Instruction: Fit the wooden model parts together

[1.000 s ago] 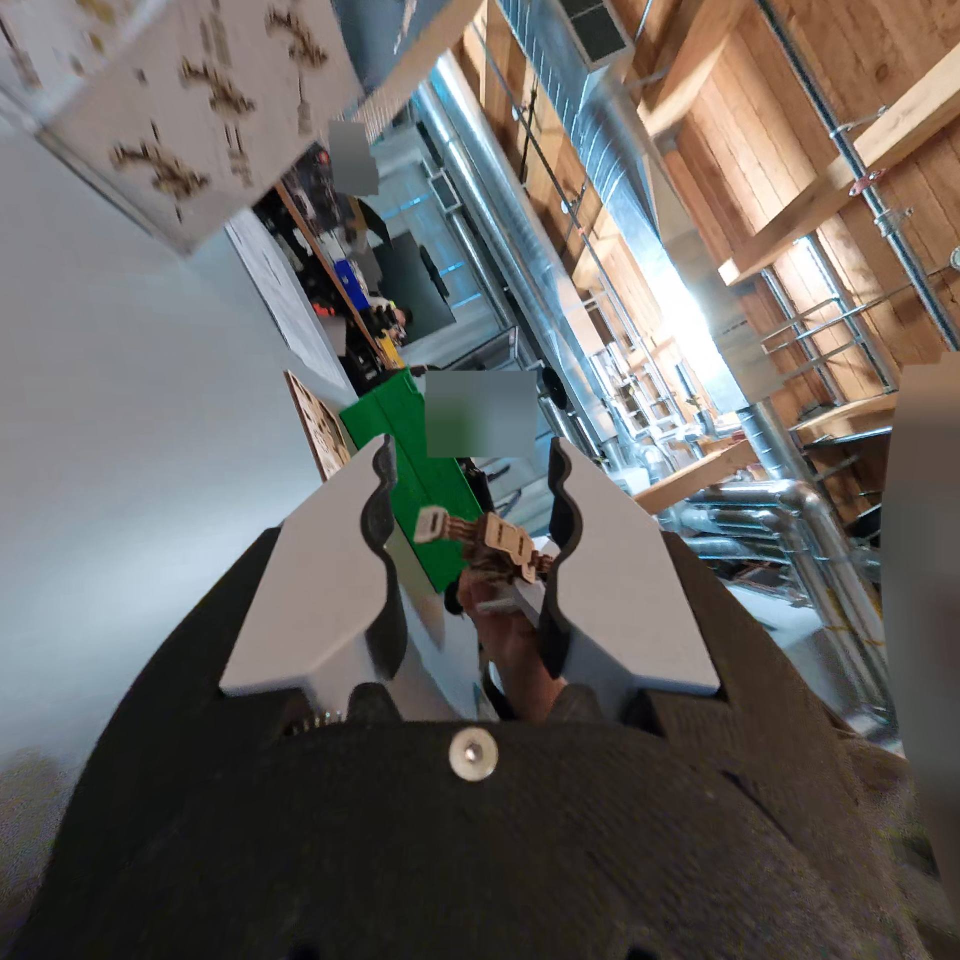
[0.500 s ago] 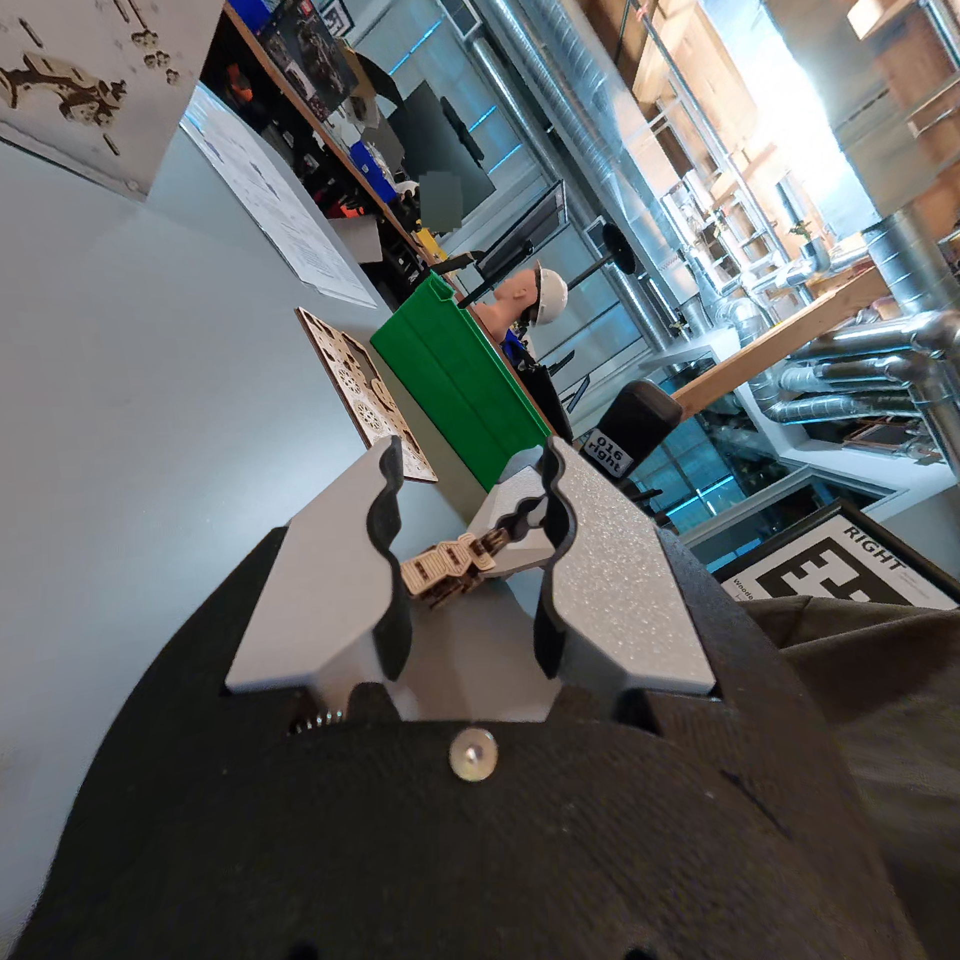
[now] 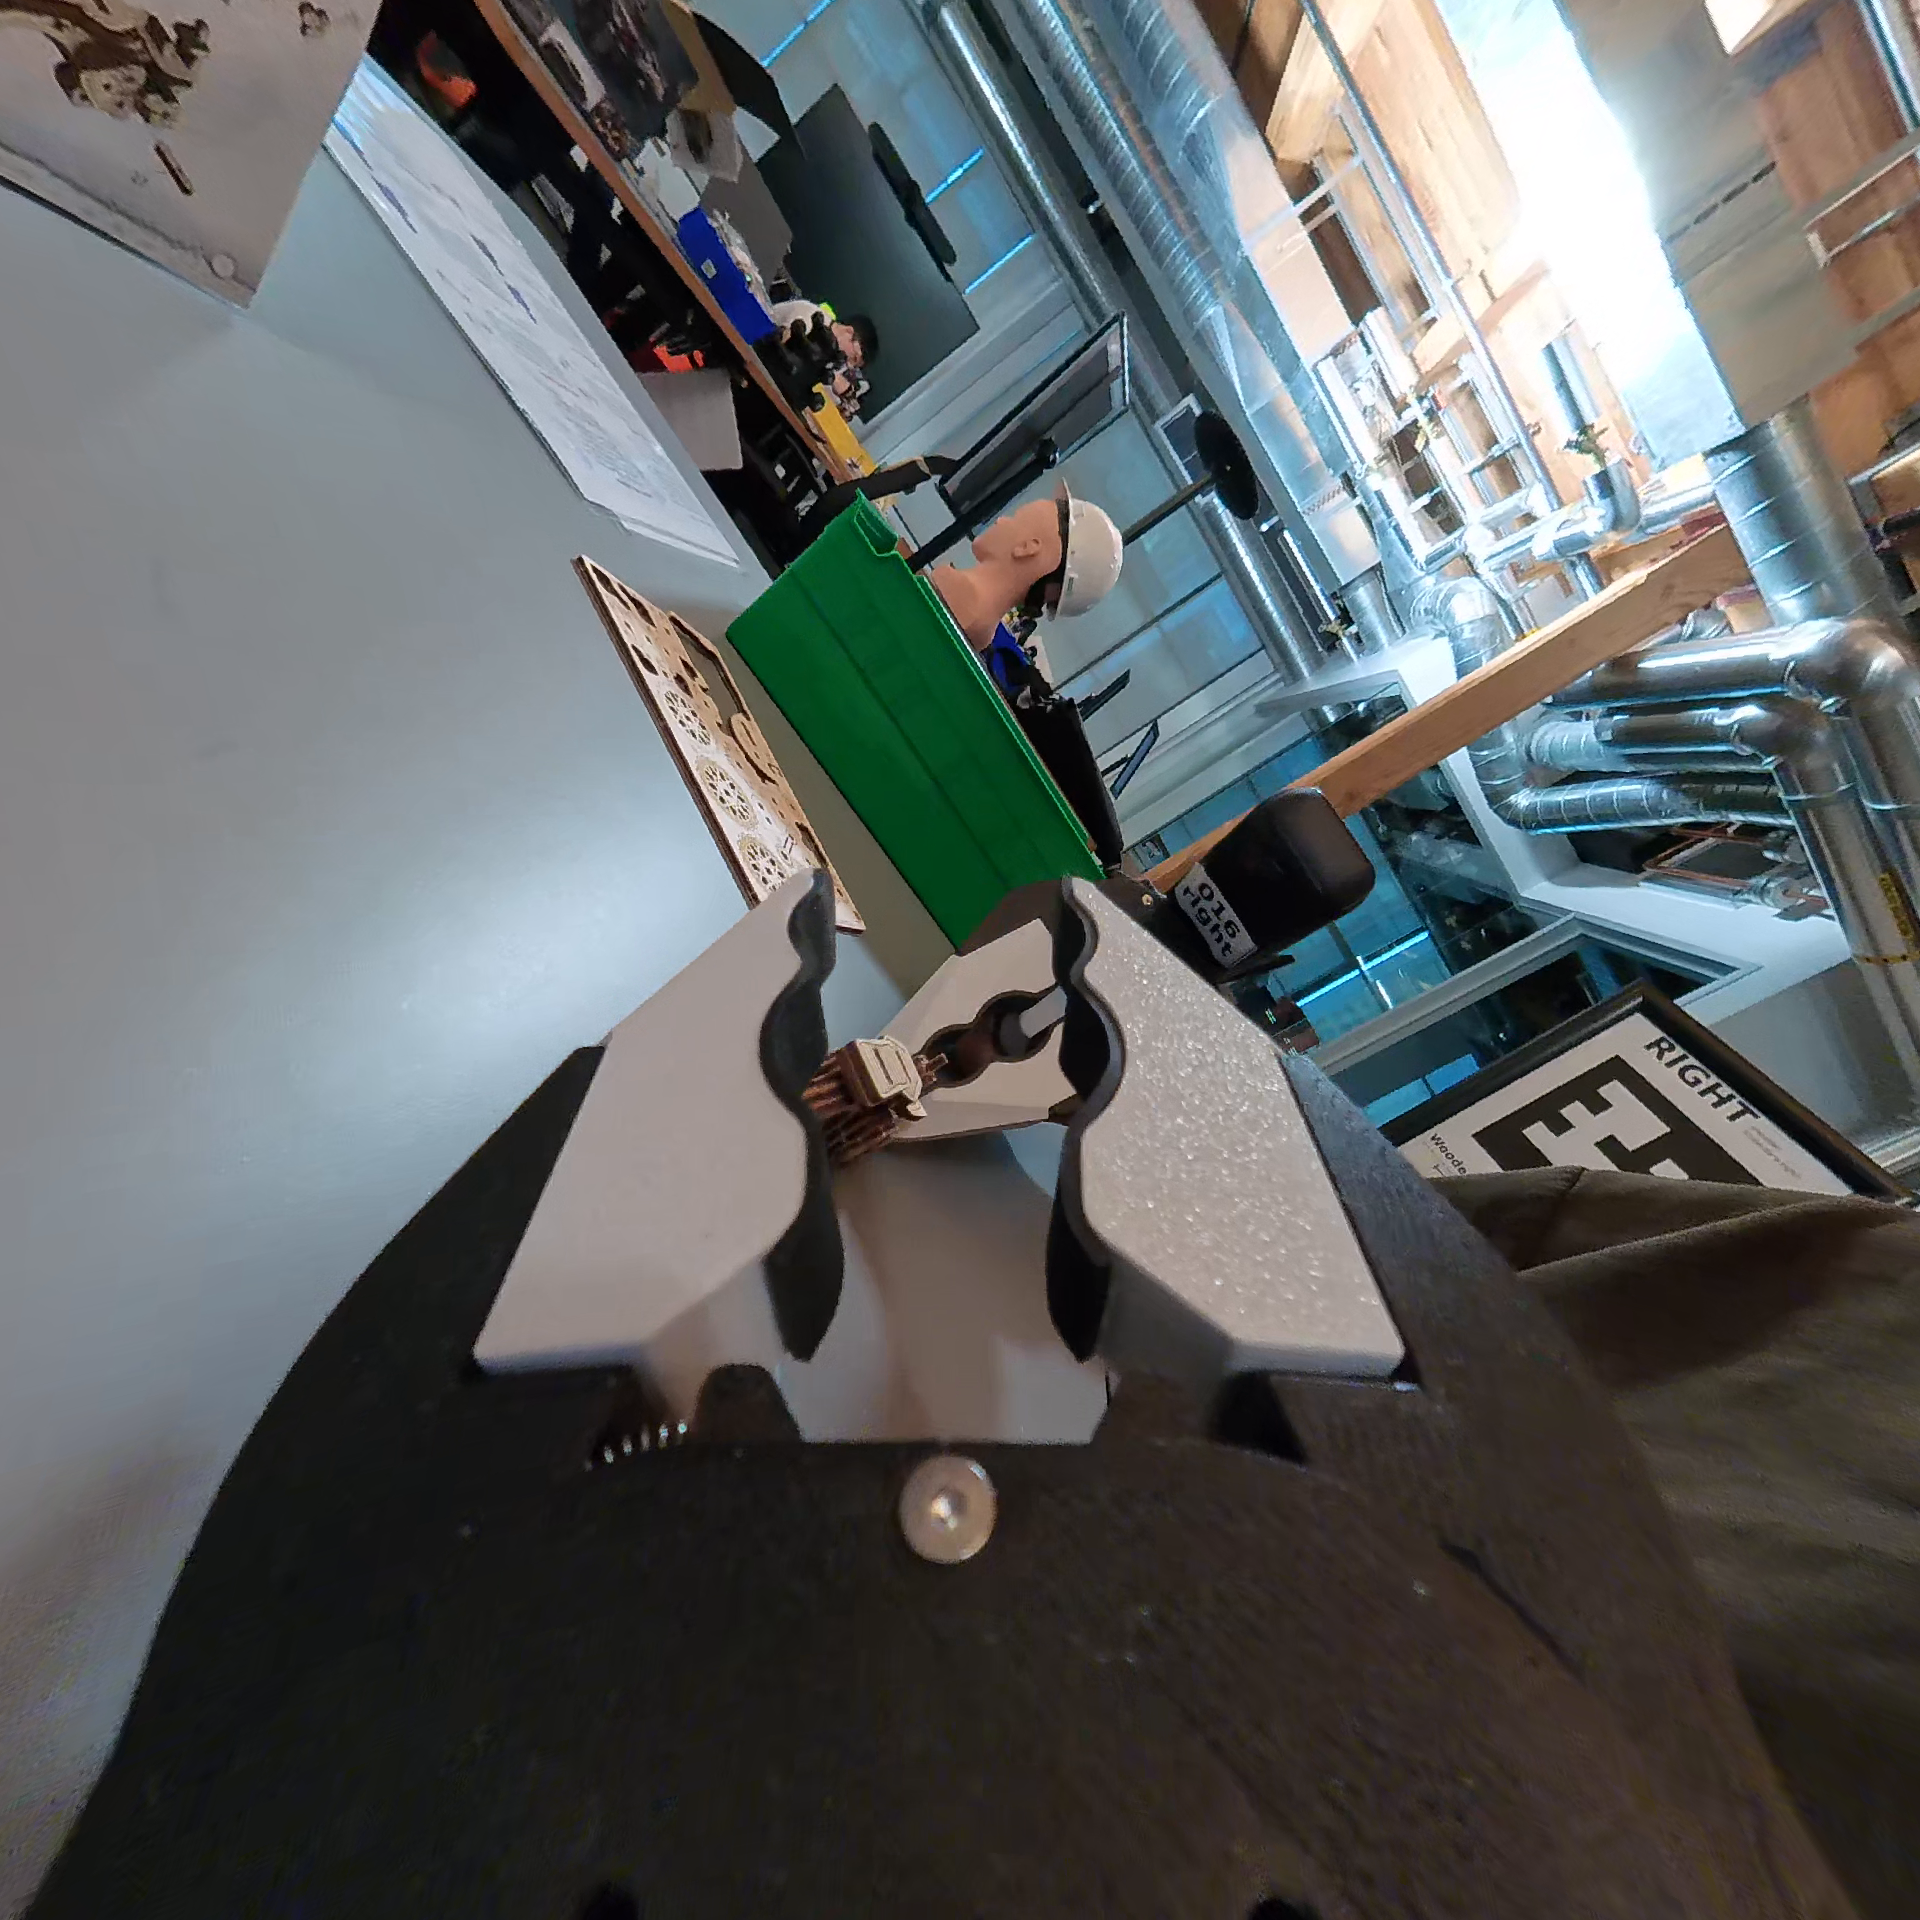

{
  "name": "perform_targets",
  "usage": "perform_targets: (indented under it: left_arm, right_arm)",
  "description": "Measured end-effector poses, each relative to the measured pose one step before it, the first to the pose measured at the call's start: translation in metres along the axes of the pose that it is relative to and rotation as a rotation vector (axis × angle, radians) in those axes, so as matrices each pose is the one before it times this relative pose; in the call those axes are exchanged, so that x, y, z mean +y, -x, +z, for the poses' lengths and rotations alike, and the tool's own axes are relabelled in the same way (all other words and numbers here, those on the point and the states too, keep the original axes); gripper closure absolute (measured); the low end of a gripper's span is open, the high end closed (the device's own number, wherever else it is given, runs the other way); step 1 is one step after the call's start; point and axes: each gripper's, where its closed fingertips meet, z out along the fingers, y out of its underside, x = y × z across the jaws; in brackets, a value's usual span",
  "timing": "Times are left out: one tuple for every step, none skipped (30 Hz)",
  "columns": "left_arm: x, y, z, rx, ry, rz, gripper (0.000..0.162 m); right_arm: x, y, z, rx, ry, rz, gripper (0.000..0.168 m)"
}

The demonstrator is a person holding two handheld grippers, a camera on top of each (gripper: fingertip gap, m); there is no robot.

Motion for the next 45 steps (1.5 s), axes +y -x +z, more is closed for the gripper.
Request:
perform_targets:
  left_arm:
    - [0.00024, 0.00004, 0.00010, -0.0003, 0.0017, 0.0012, 0.121]
    - [0.00030, 0.00025, 0.00018, -0.0011, 0.0019, 0.0015, 0.121]
    - [0.00011, 0.00020, -0.00005, -0.0009, 0.0008, 0.0010, 0.121]
    - [0.00011, 0.00016, -0.00001, -0.0002, 0.0000, -0.0004, 0.121]
    - [0.00019, 0.00021, 0.00010, 0.0005, 0.0005, -0.0019, 0.121]
    - [0.00047, 0.00008, 0.00018, 0.0006, 0.0025, -0.0023, 0.122]
    - [0.00090, 0.00028, 0.00038, 0.0001, 0.0043, -0.0011, 0.122]
    - [0.00097, 0.00034, 0.00039, -0.0008, 0.0047, -0.0001, 0.122]
    - [0.00078, 0.00023, 0.00038, -0.0005, 0.0036, 0.0005, 0.122]
    - [0.00057, -0.00006, 0.00037, 0.0006, 0.0025, 0.0000, 0.123]
    - [0.00035, -0.00016, 0.00015, 0.0012, 0.0011, -0.0002, 0.123]
    - [0.00009, -0.00015, 0.00011, 0.0008, 0.0001, -0.0001, 0.122]
    - [0.00006, 0.00005, -0.00001, 0.0002, 0.0000, -0.0001, 0.122]
    - [-0.00005, -0.00006, -0.00006, 0.0003, -0.0005, 0.0001, 0.122]
    - [-0.00014, -0.00014, -0.00011, 0.0009, -0.0012, 0.0004, 0.122]
    - [-0.00020, -0.00010, -0.00007, 0.0006, -0.0006, 0.0005, 0.122]
    - [0.00008, -0.00007, 0.00000, 0.0003, 0.0004, 0.0015, 0.122]
    - [0.00011, -0.00007, 0.00003, -0.0002, 0.0004, 0.0026, 0.122]
    - [0.00000, -0.00003, -0.00007, -0.0002, 0.0001, 0.0026, 0.122]
    - [-0.00006, -0.00012, 0.00021, 0.0000, -0.0007, 0.0019, 0.122]
    - [-0.00048, 0.00037, 0.00011, -0.0031, -0.0034, -0.0026, 0.123]
    - [-0.00013, 0.00097, 0.00013, -0.0060, -0.0017, -0.0059, 0.134]
    - [0.00001, -0.00163, -0.00024, 0.0115, 0.0000, -0.0016, 0.150]
    - [-0.00111, -0.00456, -0.00046, 0.0313, -0.0067, 0.0041, 0.162]
    - [-0.00273, -0.00083, -0.00034, 0.0036, -0.0160, -0.0065, 0.162]
    - [-0.00221, 0.00070, -0.00074, -0.0094, -0.0112, -0.0011, 0.162]
    - [-0.00183, -0.00033, -0.00076, -0.0043, -0.0092, 0.0125, 0.162]
    - [-0.00144, -0.00062, -0.00091, -0.0050, -0.0047, 0.0185, 0.162]
    - [-0.00140, -0.00114, -0.00092, -0.0054, -0.0025, 0.0215, 0.162]
    - [-0.00158, -0.00119, -0.00102, -0.0074, -0.0036, 0.0262, 0.162]
    - [-0.00150, 0.00012, -0.00125, -0.0203, -0.0035, 0.0343, 0.162]
    - [-0.00195, 0.00246, -0.00147, -0.0398, -0.0061, 0.0436, 0.162]
    - [-0.00295, 0.00667, -0.00189, -0.0738, -0.0118, 0.0470, 0.162]
    - [-0.00433, 0.00781, -0.00263, -0.0869, -0.0209, 0.0583, 0.162]
    - [-0.00515, 0.00290, -0.00232, -0.0551, -0.0244, 0.0688, 0.162]
    - [-0.00439, -0.00064, -0.00157, -0.0287, -0.0171, 0.0660, 0.162]
    - [-0.00235, -0.00048, -0.00060, -0.0266, -0.0026, 0.0572, 0.162]
    - [-0.00157, -0.00186, -0.00015, -0.0129, -0.0005, 0.0450, 0.162]
    - [-0.00094, -0.00277, 0.00021, -0.0028, -0.0020, 0.0256, 0.162]
    - [-0.00024, -0.00103, 0.00007, -0.0102, -0.0009, 0.0062, 0.162]
    - [-0.00050, -0.00054, -0.00031, -0.0095, -0.0061, -0.0051, 0.162]
    - [-0.00039, -0.00082, -0.00067, -0.0029, -0.0080, -0.0080, 0.162]
    - [-0.00008, 0.00116, -0.00093, -0.0121, -0.0074, -0.0084, 0.162]
    - [-0.00196, 0.00156, -0.00172, -0.0087, -0.0241, -0.0071, 0.162]
    - [-0.00273, 0.00659, -0.00283, -0.0356, -0.0304, -0.0075, 0.162]
  right_arm:
    - [0.00003, -0.00001, -0.00003, -0.0022, 0.0001, 0.0025, 0.161]
    - [0.00014, -0.00006, 0.00008, -0.0023, 0.0011, 0.0035, 0.161]
    - [0.00058, -0.00030, 0.00026, -0.0006, 0.0036, 0.0023, 0.159]
    - [0.00081, -0.00013, 0.00032, 0.0001, 0.0055, 0.0008, 0.157]
    - [0.00021, 0.00004, 0.00016, -0.0004, 0.0011, -0.0004, 0.157]
    - [-0.00014, 0.00009, -0.00010, -0.0001, -0.0012, -0.0006, 0.156]
    - [-0.00005, -0.00001, -0.00014, 0.0008, -0.0005, -0.0005, 0.155]
    - [-0.00007, -0.00006, 0.00009, 0.0011, 0.0001, -0.0007, 0.154]
    - [0.00011, 0.00002, 0.00011, 0.0005, 0.0008, -0.0007, 0.154]
    - [0.00011, 0.00016, 0.00007, 0.0002, 0.0005, -0.0005, 0.153]
    - [-0.00008, -0.00011, -0.00009, 0.0004, -0.0004, 0.0004, 0.152]
    - [-0.00002, -0.00006, -0.00001, -0.0003, -0.0004, 0.0017, 0.151]
    - [0.00026, -0.00009, -0.00013, -0.0011, 0.0002, 0.0028, 0.150]
    - [0.00013, -0.00027, -0.00033, -0.0014, -0.0001, 0.0040, 0.150]
    - [0.00034, -0.00046, -0.00045, -0.0017, -0.0003, 0.0051, 0.150]
    - [0.00043, -0.00099, -0.00058, -0.0005, -0.0004, 0.0072, 0.152]
    - [0.00055, -0.00156, -0.00059, 0.0008, -0.0003, 0.0101, 0.153]
    - [0.00049, -0.00115, -0.00074, -0.0030, -0.0005, 0.0104, 0.153]
    - [0.00047, -0.00096, -0.00091, -0.0047, -0.0006, 0.0099, 0.153]
    - [0.00043, -0.00123, -0.00075, -0.0029, -0.0006, 0.0096, 0.153]
    - [0.00039, -0.00133, -0.00071, -0.0010, -0.0007, 0.0089, 0.153]
    - [0.00041, -0.00185, -0.00073, 0.0029, -0.0006, 0.0074, 0.153]
    - [0.00066, -0.00344, -0.00104, 0.0142, -0.0008, 0.0061, 0.153]
    - [0.00097, -0.00600, -0.00133, 0.0287, -0.0008, 0.0068, 0.155]
    - [0.00127, -0.00618, -0.00178, 0.0264, -0.0005, 0.0066, 0.155]
    - [0.00134, -0.00534, -0.00182, 0.0171, -0.0005, 0.0098, 0.155]
    - [0.00124, -0.00535, -0.00178, 0.0152, -0.0012, 0.0158, 0.155]
    - [0.00072, -0.00482, -0.00168, 0.0114, -0.0030, 0.0184, 0.155]
    - [-0.00015, -0.00358, -0.00164, 0.0065, -0.0066, 0.0184, 0.154]
    - [-0.00106, -0.00356, -0.00165, 0.0092, -0.0110, 0.0184, 0.153]
    - [-0.00171, -0.00332, -0.00147, 0.0118, -0.0139, 0.0164, 0.153]
    - [-0.00204, -0.00288, -0.00152, 0.0126, -0.0155, 0.0126, 0.153]
    - [-0.00273, -0.00267, -0.00162, 0.0140, -0.0186, 0.0095, 0.152]
    - [-0.00368, -0.00199, -0.00171, 0.0114, -0.0228, 0.0086, 0.152]
    - [-0.00432, -0.00107, -0.00189, 0.0077, -0.0254, 0.0100, 0.151]
    - [-0.00473, -0.00063, -0.00203, 0.0051, -0.0273, 0.0113, 0.150]
    - [-0.00500, -0.00008, -0.00217, 0.0033, -0.0291, 0.0106, 0.149]
    - [-0.00488, -0.00003, -0.00217, 0.0039, -0.0285, 0.0077, 0.149]
    - [-0.00451, -0.00010, -0.00215, 0.0061, -0.0255, 0.0028, 0.149]
    - [-0.00388, -0.00098, -0.00203, 0.0129, -0.0205, -0.0013, 0.149]
    - [-0.00336, -0.00168, -0.00197, 0.0197, -0.0149, -0.0034, 0.150]
    - [-0.00357, 0.00060, -0.00188, 0.0061, -0.0158, -0.0111, 0.151]
    - [-0.00388, 0.00173, -0.00144, 0.0012, -0.0186, -0.0139, 0.151]
    - [-0.00369, 0.00170, -0.00086, 0.0043, -0.0188, -0.0131, 0.150]
    - [-0.00305, 0.00207, -0.00040, 0.0027, -0.0155, -0.0138, 0.148]
